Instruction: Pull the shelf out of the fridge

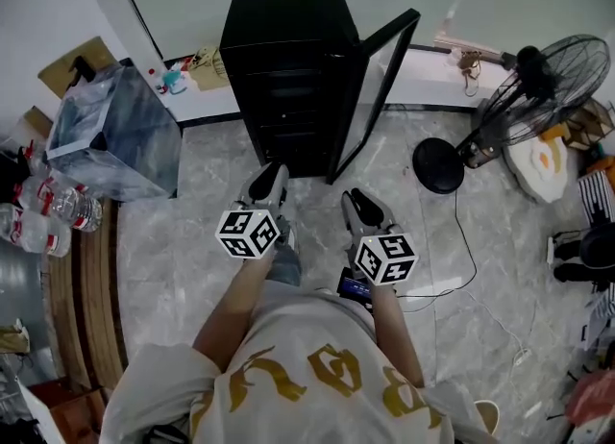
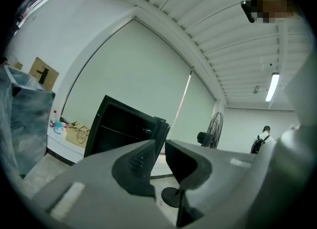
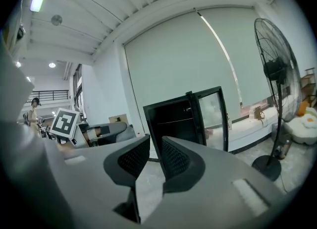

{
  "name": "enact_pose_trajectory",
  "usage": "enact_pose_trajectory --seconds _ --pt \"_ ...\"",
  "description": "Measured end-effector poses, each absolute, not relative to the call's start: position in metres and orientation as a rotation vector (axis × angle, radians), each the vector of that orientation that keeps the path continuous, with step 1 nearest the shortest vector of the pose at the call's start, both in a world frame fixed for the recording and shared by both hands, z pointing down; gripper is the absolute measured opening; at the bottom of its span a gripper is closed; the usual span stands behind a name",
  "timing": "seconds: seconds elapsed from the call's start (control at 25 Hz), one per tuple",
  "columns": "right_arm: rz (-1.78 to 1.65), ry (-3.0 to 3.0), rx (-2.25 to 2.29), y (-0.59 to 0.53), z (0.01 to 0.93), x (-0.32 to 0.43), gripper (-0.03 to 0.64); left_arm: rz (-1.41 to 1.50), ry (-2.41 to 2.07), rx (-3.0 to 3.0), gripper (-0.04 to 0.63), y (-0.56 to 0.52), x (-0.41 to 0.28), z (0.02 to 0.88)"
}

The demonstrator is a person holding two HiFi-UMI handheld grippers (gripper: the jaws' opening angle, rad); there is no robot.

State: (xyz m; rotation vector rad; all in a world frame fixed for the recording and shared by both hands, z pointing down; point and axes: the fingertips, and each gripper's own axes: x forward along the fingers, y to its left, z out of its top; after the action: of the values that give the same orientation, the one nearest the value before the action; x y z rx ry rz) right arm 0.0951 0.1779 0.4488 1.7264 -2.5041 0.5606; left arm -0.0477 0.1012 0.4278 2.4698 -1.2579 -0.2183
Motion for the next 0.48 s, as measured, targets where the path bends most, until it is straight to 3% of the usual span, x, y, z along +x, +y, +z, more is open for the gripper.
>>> enact_pose_trajectory --seconds 0.48 --pt "0.635 -2.434 1.691 0.093 0.480 0.106 0.110 -0.297 -1.306 2.281 0.077 -0.003 -0.052 0.471"
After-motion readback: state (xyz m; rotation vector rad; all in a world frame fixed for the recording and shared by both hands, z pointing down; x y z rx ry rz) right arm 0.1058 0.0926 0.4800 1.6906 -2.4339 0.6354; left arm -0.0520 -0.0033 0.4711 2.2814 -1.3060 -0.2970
